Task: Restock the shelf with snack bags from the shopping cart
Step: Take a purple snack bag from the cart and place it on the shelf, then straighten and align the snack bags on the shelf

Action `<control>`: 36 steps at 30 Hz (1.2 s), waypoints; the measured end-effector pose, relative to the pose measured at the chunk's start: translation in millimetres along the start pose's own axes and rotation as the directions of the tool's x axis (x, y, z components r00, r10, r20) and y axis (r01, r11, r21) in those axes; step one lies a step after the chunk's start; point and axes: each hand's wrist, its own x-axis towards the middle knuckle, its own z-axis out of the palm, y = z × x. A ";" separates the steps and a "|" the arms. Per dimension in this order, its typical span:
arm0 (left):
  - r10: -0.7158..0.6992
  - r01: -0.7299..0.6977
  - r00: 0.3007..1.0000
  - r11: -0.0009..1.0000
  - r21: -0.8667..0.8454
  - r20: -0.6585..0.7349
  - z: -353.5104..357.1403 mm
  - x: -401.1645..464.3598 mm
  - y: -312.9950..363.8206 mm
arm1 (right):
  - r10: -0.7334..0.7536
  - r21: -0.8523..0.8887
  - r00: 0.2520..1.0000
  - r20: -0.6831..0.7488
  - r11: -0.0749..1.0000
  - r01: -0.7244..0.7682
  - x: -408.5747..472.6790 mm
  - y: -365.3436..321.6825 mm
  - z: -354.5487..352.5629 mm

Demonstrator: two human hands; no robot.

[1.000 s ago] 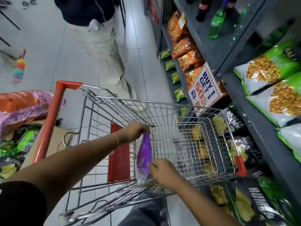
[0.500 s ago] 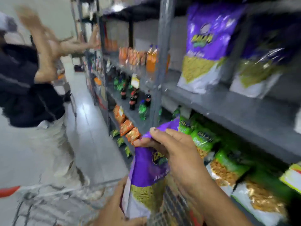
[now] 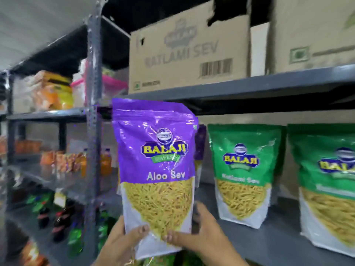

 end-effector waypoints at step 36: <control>0.193 -0.200 0.943 0.980 0.000 0.272 268.1 7.9 -15.4 | -0.303 -0.343 0.470 -0.829 0.939 -0.001 -137.9 -34.1 -233.1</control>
